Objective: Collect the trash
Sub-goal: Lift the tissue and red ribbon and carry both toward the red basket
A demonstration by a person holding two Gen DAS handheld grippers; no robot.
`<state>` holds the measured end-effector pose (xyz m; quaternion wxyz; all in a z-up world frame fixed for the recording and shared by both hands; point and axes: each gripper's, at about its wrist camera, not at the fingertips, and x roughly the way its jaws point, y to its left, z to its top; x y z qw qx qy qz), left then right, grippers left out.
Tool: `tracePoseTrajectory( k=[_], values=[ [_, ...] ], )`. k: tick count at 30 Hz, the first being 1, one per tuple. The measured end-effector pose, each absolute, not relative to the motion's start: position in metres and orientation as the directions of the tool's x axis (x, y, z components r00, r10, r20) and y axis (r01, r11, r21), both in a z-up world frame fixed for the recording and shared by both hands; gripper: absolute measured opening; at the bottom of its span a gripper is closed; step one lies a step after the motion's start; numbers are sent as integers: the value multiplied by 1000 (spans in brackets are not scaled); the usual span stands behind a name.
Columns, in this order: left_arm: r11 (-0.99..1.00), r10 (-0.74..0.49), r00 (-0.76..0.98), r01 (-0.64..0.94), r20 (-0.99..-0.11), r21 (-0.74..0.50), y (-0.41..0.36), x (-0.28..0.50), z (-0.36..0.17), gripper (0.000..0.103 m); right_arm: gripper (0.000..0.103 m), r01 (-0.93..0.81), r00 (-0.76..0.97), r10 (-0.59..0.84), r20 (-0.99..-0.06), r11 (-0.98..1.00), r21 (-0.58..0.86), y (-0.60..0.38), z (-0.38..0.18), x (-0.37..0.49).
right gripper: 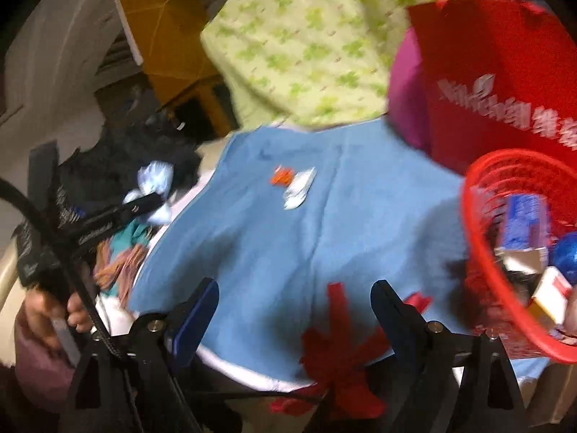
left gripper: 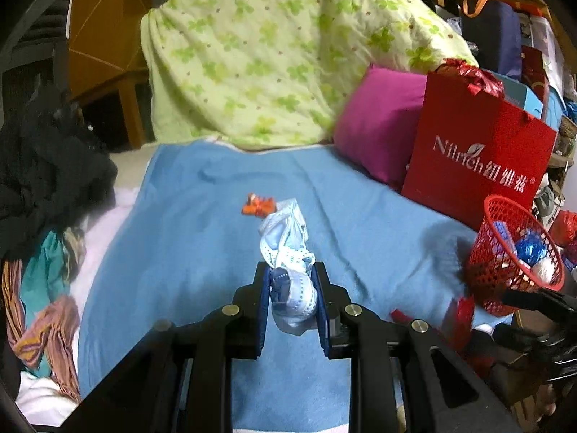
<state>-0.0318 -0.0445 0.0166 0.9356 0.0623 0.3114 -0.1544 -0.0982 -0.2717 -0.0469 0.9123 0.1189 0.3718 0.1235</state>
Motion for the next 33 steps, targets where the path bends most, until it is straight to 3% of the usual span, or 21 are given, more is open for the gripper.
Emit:
tracePoseTrajectory(
  k=[2, 10, 12, 13, 14, 15, 19, 23, 28, 33],
  values=[
    [944, -249, 746, 328, -618, 15, -42, -33, 10, 24, 88, -92, 620, 262, -739, 960, 263, -265, -65, -83],
    [943, -255, 736, 332, -627, 6, -39, -39, 6, 24, 85, -75, 432, 119, -894, 993, 96, -237, -115, -38],
    [941, -261, 737, 337, -623, 5, -38, -40, 8, 24, 71, -68, 385, 89, -918, 995, 69, -235, -135, -30],
    [941, -263, 739, 340, -621, 6, -38, -40, 10, 24, 49, -61, 354, 75, -932, 996, 57, -236, -146, -25],
    [940, -263, 740, 341, -619, 8, -38, -42, 11, 24, 38, -55, 330, 65, -942, 997, 50, -237, -155, -23],
    [940, -264, 742, 341, -617, 8, -37, -43, 12, 24, 38, -55, 334, 63, -940, 997, 48, -239, -159, -23],
    [941, -261, 744, 338, -615, 9, -35, -42, 15, 24, 23, -46, 405, 113, -907, 994, 104, -253, -142, -38],
    [937, -275, 739, 349, -615, 0, -39, -44, 16, 24, 22, -78, 533, 179, -827, 984, 162, -268, -96, -60],
    [929, -290, 736, 369, -611, 3, -47, -49, 20, 24, 22, -72, 683, 297, -667, 936, 343, -309, -40, -93],
    [929, -289, 740, 371, -608, 10, -49, -49, 23, 24, 22, -74, 789, 307, -532, 908, 413, -334, -7, -120]
  ],
)
